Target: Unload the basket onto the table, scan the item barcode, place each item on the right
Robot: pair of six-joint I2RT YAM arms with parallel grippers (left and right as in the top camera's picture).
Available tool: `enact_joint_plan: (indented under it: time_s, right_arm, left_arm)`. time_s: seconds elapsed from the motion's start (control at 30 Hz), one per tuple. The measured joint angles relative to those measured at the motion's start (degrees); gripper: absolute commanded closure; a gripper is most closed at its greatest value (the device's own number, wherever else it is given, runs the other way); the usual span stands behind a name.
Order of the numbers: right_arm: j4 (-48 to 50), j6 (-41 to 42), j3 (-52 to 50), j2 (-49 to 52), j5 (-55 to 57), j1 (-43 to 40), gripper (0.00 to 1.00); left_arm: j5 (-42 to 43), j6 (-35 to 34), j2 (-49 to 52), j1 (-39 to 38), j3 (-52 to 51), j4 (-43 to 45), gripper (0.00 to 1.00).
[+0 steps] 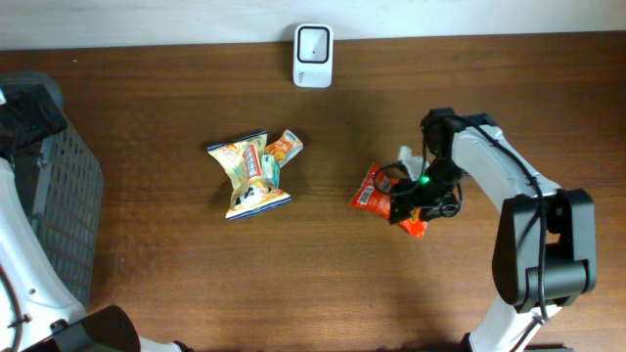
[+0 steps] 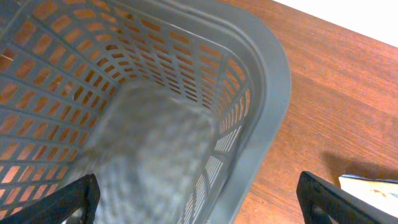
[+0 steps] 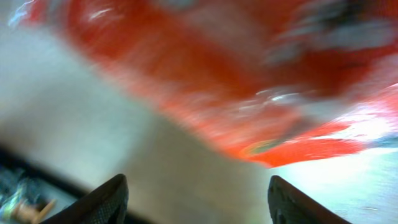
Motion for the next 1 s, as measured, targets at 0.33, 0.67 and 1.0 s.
enact_joint_plan:
  time_s: [0.33,0.67,1.0]
  right_arm:
    - [14.5,-6.1,9.2,0.1,-1.7,2.0,0.20]
    - [10.8,-5.8,8.6,3.8,1.1,13.7,0.75]
    - [7.0,-5.5,5.7,3.8,2.0,15.0,0.90]
  left_arm:
    - [0.0,0.0,0.0,0.0,0.0,0.0,0.01]
    - [0.0,0.0,0.0,0.0,0.0,0.0,0.01]
    - [0.0,0.0,0.0,0.0,0.0,0.0,0.01]
